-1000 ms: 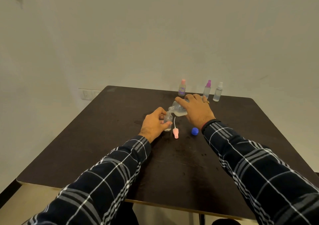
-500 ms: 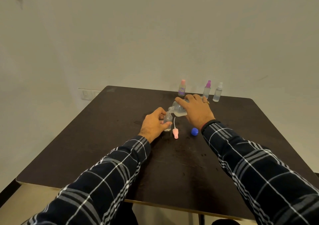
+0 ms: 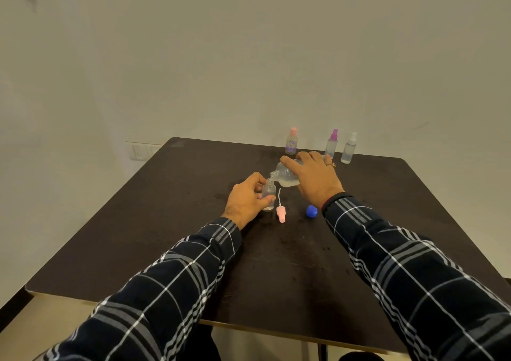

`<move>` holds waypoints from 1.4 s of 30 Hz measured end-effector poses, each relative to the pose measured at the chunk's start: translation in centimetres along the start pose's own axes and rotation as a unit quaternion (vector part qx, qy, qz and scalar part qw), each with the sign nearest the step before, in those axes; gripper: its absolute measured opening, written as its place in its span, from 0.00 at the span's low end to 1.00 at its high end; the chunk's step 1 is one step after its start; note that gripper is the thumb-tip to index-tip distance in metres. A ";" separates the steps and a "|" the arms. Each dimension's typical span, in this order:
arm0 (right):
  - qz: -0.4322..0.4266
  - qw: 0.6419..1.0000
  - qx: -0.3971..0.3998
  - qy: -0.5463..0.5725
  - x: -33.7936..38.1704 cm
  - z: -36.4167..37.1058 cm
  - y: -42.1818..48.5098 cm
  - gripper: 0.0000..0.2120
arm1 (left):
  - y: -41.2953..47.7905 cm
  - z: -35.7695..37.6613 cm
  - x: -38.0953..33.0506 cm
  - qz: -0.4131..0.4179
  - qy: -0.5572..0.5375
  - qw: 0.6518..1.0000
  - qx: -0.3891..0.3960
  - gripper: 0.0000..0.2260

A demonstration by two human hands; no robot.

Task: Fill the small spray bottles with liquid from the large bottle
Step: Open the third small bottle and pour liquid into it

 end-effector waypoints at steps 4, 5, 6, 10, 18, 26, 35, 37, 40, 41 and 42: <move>-0.002 1.000 -0.002 0.002 0.0 -0.1 0.0 0.38 | 0.0 0.0 -0.2 -0.004 -0.002 1.000 0.006 0.15; -0.002 1.000 -0.002 0.000 0.0 -0.1 0.0 0.38 | 0.0 -0.1 -0.2 -0.004 0.000 1.000 0.005 0.15; -0.002 1.000 -0.001 0.000 0.0 -0.1 0.0 0.38 | -0.1 -0.1 -0.2 -0.004 0.002 1.000 0.004 0.15; -0.002 1.000 -0.002 0.003 0.0 0.0 0.0 0.38 | -0.2 -0.1 -0.3 -0.011 0.004 1.000 0.003 0.15; -0.004 1.000 -0.001 0.001 0.0 -0.1 0.1 0.38 | -0.2 -0.1 -0.3 -0.014 0.010 1.000 0.003 0.15; -0.005 1.000 -0.002 0.005 0.0 -0.1 0.0 0.37 | -0.2 -0.1 -0.2 -0.008 0.013 1.000 -0.001 0.15; 0.064 0.985 -0.025 0.157 -0.5 1.0 -1.4 0.35 | -0.2 -0.2 -0.3 -0.001 0.009 1.000 0.003 0.15; 0.088 0.973 -0.036 0.211 -1.1 1.3 -1.8 0.35 | -0.3 -0.2 -0.3 -0.001 0.007 1.000 0.002 0.14; 0.140 0.940 -0.056 0.306 -2.6 1.7 -2.4 0.35 | -0.5 -0.3 -0.5 0.005 0.000 1.000 -0.004 0.13; 0.161 0.923 -0.072 0.341 -3.2 1.9 -2.7 0.34 | -0.5 -0.3 -0.4 0.004 -0.001 1.000 -0.005 0.13; 0.181 0.905 -0.088 0.374 -3.8 1.9 -3.0 0.34 | -0.5 -0.3 -0.4 0.004 -0.002 1.000 -0.006 0.13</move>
Point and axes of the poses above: each hand's wrist, its own y-axis towards the middle knuckle, its own z-axis out of the palm, x = y × z, the point moved 5 cm from there along y, towards the middle knuckle, and after that the axes turned 4 degrees about -z, right-handed, at the moved point
